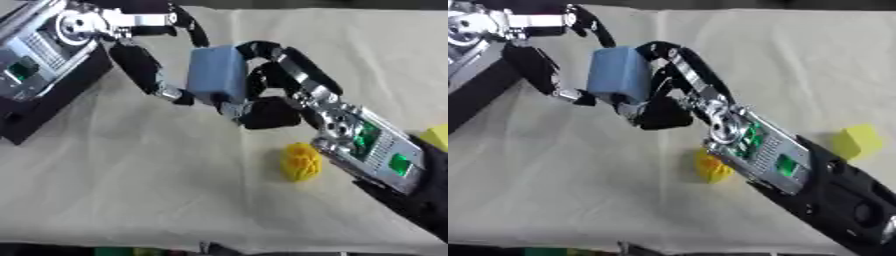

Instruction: Pick up the objects with one hand, pass them to the other hand, and then place them into the box on the other side of the table.

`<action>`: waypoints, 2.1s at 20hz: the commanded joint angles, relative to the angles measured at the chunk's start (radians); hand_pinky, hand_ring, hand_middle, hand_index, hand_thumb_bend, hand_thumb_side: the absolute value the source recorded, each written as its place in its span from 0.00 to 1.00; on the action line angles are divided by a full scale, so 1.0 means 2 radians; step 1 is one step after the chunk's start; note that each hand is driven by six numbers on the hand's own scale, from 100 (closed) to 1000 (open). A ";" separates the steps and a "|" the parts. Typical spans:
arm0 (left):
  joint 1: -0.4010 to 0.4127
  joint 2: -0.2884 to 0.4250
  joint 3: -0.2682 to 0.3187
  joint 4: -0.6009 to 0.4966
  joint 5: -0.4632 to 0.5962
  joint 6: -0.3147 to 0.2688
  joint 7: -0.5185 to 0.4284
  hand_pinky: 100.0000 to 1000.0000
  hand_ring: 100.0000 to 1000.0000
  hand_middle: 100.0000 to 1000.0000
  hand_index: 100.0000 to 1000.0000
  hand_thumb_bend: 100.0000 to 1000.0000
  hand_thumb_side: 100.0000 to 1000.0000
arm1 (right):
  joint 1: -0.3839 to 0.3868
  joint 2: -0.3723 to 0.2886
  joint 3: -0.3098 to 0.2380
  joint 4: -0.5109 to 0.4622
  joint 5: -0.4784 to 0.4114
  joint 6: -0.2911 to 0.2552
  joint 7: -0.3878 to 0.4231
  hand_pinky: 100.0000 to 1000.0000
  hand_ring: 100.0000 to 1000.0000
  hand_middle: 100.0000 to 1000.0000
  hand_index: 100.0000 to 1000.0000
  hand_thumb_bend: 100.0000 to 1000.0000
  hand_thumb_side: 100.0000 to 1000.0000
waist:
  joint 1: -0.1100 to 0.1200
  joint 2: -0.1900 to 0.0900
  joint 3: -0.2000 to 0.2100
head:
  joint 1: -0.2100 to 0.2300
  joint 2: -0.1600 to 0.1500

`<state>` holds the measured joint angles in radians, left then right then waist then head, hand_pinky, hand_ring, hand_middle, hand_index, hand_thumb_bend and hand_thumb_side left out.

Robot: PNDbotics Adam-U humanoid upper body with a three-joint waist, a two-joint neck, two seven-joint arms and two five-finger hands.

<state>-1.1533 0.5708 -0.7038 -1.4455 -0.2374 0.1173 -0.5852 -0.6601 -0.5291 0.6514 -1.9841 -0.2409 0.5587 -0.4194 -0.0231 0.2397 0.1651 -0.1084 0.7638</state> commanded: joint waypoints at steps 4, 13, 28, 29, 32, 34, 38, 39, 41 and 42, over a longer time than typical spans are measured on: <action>-0.014 0.011 0.008 -0.013 0.006 -0.018 -0.024 0.91 1.00 0.76 0.84 0.49 0.24 | -0.012 -0.010 -0.002 -0.008 0.009 -0.007 0.002 0.43 0.42 0.38 0.41 0.00 0.00 | 0.003 -0.008 0.001 | -0.003 0.003; -0.016 0.008 0.008 -0.016 0.011 -0.026 -0.037 0.91 1.00 0.76 0.85 0.47 0.27 | -0.012 -0.009 -0.001 -0.008 0.013 -0.005 0.003 0.43 0.41 0.38 0.41 0.00 0.00 | 0.002 -0.008 0.001 | -0.006 0.003; -0.021 -0.009 0.003 -0.014 0.037 -0.002 -0.017 0.91 1.00 0.74 0.83 0.37 0.33 | -0.018 -0.006 0.003 -0.008 0.011 0.001 0.004 0.43 0.41 0.38 0.40 0.00 0.00 | 0.001 -0.005 0.002 | -0.012 0.003; -0.021 -0.009 0.002 -0.014 0.038 0.000 -0.016 0.91 1.00 0.74 0.83 0.37 0.33 | -0.018 -0.006 0.003 -0.008 0.011 0.001 0.004 0.43 0.41 0.38 0.40 0.00 0.00 | 0.001 -0.005 0.002 | -0.013 0.003; -0.021 -0.011 0.001 -0.014 0.041 0.005 -0.013 0.90 1.00 0.73 0.83 0.35 0.33 | -0.018 -0.005 0.004 -0.008 0.011 0.002 0.004 0.42 0.41 0.38 0.40 0.00 0.00 | 0.001 -0.005 0.002 | -0.013 0.003; -0.021 -0.012 0.000 -0.012 0.042 0.009 -0.009 0.90 1.00 0.72 0.82 0.32 0.34 | -0.018 -0.005 0.004 -0.008 0.012 0.002 0.004 0.42 0.41 0.38 0.40 0.00 0.00 | 0.001 -0.005 0.002 | -0.012 0.003; -0.021 -0.014 0.000 -0.010 0.049 0.018 0.005 0.88 1.00 0.68 0.79 0.14 0.34 | -0.018 -0.005 0.004 -0.008 0.014 0.002 0.004 0.42 0.41 0.38 0.40 0.00 0.00 | 0.001 -0.004 0.002 | -0.013 0.003; -0.022 -0.014 0.000 -0.010 0.053 0.022 0.010 0.87 1.00 0.65 0.76 0.06 0.32 | -0.018 -0.005 0.004 -0.008 0.015 0.002 0.005 0.42 0.41 0.38 0.40 0.00 0.00 | 0.001 -0.004 0.002 | -0.012 0.003; -0.022 -0.014 0.001 -0.011 0.059 0.030 0.021 0.85 1.00 0.59 0.72 0.00 0.31 | -0.018 -0.005 0.004 -0.008 0.017 0.001 0.006 0.43 0.42 0.39 0.41 0.00 0.00 | 0.001 -0.004 0.002 | -0.013 0.003; -0.022 -0.014 0.001 -0.012 0.062 0.034 0.027 0.83 1.00 0.57 0.69 0.00 0.30 | -0.018 -0.005 0.004 -0.008 0.018 0.001 0.007 0.43 0.42 0.39 0.41 0.00 0.00 | 0.001 -0.004 0.002 | -0.013 0.003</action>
<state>-1.1692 0.5439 -0.7218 -1.4585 -0.1253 0.1738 -0.5537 -0.6804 -0.5357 0.6481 -1.9835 -0.2065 0.5636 -0.4142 -0.0230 0.2474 0.1680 -0.1331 0.7639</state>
